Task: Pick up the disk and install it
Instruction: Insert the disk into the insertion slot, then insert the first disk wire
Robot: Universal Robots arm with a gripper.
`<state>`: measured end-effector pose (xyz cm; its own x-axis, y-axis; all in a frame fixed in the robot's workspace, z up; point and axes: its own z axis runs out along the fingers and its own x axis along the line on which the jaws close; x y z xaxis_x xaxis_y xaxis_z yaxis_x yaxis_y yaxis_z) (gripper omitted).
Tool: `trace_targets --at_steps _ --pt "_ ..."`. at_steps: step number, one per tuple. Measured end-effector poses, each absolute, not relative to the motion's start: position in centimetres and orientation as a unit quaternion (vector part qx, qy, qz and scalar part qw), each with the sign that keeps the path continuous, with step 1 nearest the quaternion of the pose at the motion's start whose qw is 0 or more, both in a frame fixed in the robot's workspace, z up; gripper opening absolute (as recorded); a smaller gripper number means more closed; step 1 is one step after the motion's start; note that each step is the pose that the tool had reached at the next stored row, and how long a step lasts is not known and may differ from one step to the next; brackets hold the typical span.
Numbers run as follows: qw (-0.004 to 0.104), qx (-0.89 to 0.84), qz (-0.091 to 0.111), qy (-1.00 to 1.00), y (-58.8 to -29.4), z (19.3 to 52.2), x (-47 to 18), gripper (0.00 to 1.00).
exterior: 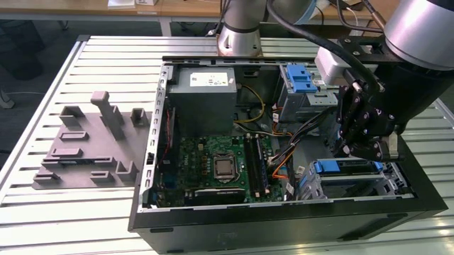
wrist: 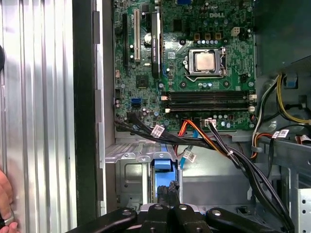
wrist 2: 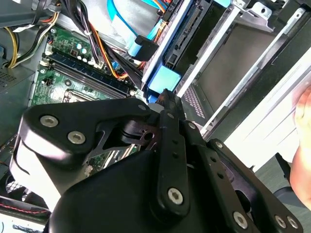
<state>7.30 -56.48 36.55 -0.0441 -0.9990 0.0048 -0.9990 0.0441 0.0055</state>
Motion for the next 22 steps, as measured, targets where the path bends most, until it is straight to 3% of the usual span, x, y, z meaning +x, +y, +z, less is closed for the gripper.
trace_targets --at_steps 22 --pt "0.004 0.691 0.0 -0.722 -56.5 36.5 8.5 0.11"
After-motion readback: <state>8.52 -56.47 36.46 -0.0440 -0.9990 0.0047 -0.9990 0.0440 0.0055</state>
